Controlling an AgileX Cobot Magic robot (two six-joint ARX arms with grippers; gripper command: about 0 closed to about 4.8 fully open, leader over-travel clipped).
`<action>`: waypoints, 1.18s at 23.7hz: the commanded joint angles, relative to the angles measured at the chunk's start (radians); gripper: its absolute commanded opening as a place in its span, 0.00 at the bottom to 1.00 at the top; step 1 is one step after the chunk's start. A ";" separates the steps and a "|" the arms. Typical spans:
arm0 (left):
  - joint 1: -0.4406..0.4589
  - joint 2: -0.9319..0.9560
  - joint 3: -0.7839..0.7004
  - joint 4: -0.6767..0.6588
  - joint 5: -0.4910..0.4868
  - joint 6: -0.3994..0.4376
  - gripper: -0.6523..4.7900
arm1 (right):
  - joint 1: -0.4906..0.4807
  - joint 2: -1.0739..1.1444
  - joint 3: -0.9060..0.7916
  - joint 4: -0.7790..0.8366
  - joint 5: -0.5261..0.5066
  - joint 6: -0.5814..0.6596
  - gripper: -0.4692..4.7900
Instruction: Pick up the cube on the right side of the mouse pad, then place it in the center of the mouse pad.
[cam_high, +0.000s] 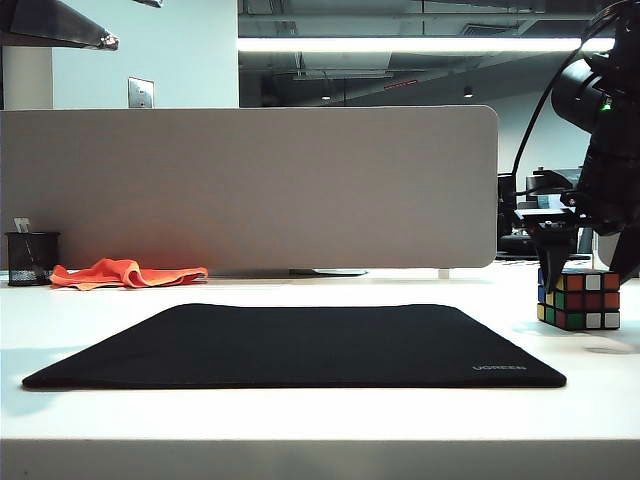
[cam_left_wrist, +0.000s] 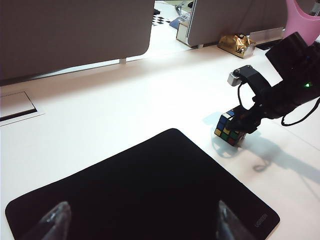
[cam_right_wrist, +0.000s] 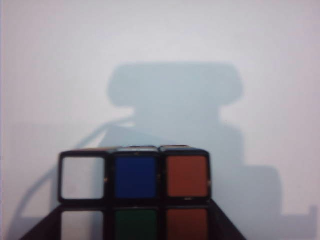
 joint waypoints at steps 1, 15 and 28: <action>-0.001 -0.002 0.004 0.003 0.006 0.005 0.80 | 0.000 -0.004 0.003 0.013 0.000 0.002 0.75; -0.001 -0.002 0.004 -0.002 0.006 0.005 0.80 | 0.000 -0.119 0.004 0.013 0.004 0.002 0.75; -0.001 -0.002 0.004 -0.005 0.006 0.008 0.80 | 0.193 -0.320 0.172 -0.095 -0.109 0.002 0.75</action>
